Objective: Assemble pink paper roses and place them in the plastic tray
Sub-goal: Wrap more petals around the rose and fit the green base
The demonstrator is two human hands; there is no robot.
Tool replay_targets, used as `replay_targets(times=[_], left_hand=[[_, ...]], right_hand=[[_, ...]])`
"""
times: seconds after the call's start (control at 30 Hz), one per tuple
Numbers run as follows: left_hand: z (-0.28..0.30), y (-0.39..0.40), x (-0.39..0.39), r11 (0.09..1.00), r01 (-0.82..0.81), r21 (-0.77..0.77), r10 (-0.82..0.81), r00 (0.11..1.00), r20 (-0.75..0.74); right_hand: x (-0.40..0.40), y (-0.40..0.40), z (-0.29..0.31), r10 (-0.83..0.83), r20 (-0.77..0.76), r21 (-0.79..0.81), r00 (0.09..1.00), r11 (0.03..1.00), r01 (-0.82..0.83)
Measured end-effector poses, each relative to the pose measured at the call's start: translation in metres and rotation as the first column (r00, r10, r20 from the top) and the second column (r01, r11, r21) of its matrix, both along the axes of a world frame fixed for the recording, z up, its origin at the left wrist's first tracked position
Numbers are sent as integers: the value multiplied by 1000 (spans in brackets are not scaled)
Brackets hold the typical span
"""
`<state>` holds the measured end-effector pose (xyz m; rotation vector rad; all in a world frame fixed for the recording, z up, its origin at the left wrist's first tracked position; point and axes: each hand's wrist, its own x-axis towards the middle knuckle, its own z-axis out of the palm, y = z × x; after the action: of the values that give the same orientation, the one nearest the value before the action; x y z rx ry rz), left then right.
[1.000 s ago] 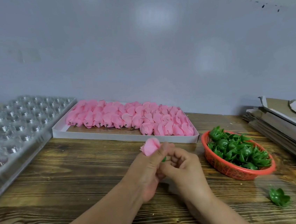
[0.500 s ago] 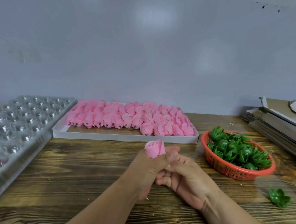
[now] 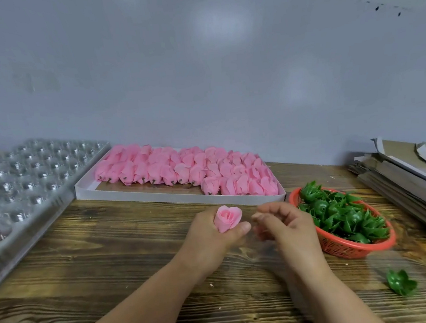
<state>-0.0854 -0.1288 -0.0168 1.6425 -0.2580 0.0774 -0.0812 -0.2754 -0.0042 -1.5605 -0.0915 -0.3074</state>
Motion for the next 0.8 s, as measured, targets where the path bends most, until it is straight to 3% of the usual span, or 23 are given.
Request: replay_targets(times=[0.17,0.43,0.6,0.7,0.8], left_hand=[[2,-1,2,997,69,15,-69,997,20],[-6,-9,-2,976,190,106,-196,979,51],[-10,-16,0,991,-67,114,57,994,89],[-11,-14,0,991,42,126,-52,996,77],[-11,-12,0,961,189,203,-201,979,43]], right_hand=[[-1,-8,8,51,116,-18,992,999,-49],[-4,-9,14,287,43,-78,957,956,-283],[-13,-4,13,209,220,-244,953,958,-153],[-11,-6,13,244,238,-276,940,945,-176],[-6,-11,16,329,127,-220,936,929,-296]])
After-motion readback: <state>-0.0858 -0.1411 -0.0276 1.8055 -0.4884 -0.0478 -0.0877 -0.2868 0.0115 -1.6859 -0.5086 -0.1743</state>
